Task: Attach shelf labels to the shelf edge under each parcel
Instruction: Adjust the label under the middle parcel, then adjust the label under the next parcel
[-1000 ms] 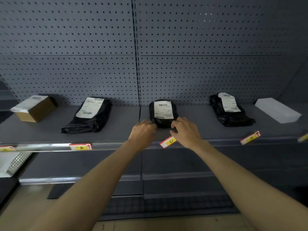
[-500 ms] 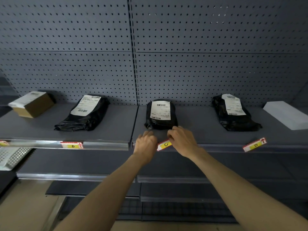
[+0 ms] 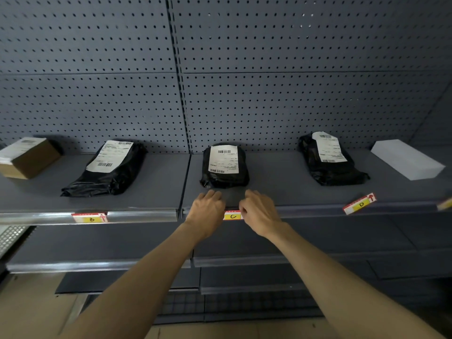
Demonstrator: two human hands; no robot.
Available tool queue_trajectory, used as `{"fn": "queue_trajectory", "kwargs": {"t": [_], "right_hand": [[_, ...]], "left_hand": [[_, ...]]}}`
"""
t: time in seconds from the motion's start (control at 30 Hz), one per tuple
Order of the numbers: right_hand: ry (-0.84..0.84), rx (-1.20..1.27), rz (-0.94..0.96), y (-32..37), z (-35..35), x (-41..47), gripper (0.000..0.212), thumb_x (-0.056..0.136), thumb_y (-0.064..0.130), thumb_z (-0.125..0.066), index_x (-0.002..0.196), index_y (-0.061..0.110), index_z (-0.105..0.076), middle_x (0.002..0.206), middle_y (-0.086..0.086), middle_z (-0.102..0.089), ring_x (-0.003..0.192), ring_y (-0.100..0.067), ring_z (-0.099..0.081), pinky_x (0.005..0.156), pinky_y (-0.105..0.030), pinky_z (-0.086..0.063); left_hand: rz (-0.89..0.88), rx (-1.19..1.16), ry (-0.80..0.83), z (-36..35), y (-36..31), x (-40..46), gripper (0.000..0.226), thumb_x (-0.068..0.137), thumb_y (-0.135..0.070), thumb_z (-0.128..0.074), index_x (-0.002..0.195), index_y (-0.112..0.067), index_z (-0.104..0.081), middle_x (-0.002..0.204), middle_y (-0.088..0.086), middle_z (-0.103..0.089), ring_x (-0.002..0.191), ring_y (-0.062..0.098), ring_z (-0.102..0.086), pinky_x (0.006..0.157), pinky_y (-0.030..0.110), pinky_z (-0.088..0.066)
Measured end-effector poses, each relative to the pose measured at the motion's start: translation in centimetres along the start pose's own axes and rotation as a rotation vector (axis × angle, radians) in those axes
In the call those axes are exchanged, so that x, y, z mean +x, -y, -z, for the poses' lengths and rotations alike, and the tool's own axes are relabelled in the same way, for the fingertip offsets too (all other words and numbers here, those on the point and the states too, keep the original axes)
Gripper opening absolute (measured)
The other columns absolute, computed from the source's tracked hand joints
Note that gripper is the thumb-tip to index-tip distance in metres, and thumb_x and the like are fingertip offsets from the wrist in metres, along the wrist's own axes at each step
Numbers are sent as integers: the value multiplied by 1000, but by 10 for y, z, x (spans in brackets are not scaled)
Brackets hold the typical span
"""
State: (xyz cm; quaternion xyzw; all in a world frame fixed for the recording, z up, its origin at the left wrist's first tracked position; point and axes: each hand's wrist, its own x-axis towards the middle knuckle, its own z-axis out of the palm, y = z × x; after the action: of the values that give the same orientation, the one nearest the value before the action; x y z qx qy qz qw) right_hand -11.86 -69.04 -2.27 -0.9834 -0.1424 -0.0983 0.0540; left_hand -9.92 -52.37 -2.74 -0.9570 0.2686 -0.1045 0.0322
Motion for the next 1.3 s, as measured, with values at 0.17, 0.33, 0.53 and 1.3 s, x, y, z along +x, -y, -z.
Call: {"fn": "queue_trajectory", "kwargs": {"t": [0.17, 0.33, 0.53, 1.3], "right_hand": [[-93, 25, -19, -22, 40, -2, 37, 92, 41, -52, 108, 10, -64, 104, -7, -64, 93, -23, -60, 80, -38, -53], [-152, -22, -82, -61, 87, -18, 49, 90, 49, -46, 118, 10, -58, 107, -9, -64, 96, -27, -61, 80, -39, -50], [-136, -16, -197, -130, 118, -51, 47, 89, 50, -46, 108, 10, -62, 103, -9, -63, 95, -28, -59, 78, -39, -46], [-70, 71, -12, -322, 73, -104, 22, 91, 31, -56, 105, 16, -62, 101, -3, -61, 94, -22, -57, 76, -36, -49]], "left_hand": [[37, -186, -86, 39, 5, 10, 36, 90, -44, -50, 109, -15, -55, 105, 4, -63, 96, 24, -61, 76, 39, -51], [100, -156, -172, 73, -7, 37, 54, 89, -64, -34, 103, -16, -57, 95, 2, -66, 83, 20, -63, 70, 39, -56], [144, -117, -213, 101, -67, 66, 56, 89, -64, -36, 96, -15, -62, 94, 5, -67, 88, 25, -62, 73, 39, -51], [168, -161, -17, 20, -299, 156, 37, 90, -47, -51, 105, -14, -62, 112, 6, -64, 109, 25, -55, 93, 37, -42]]}}
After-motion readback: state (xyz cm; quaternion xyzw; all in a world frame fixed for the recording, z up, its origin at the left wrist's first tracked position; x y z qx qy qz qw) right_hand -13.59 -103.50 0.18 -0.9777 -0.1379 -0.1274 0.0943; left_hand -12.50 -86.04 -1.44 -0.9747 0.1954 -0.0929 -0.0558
